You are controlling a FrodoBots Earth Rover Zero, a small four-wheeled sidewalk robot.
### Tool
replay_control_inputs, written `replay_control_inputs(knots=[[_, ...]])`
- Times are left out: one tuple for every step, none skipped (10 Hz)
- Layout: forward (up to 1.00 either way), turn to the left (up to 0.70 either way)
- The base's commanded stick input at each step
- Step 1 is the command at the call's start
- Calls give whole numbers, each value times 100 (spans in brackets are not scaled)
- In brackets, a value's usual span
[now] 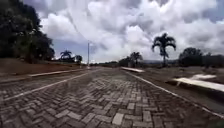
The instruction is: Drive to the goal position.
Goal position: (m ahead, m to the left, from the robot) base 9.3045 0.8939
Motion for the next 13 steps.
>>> replay_control_inputs(knots=[[100,0],[100,0],[100,0],[100,0],[100,0],[100,0],[100,0],[100,0],[100,0],[100,0],[100,0],[100,0],[100,0]])
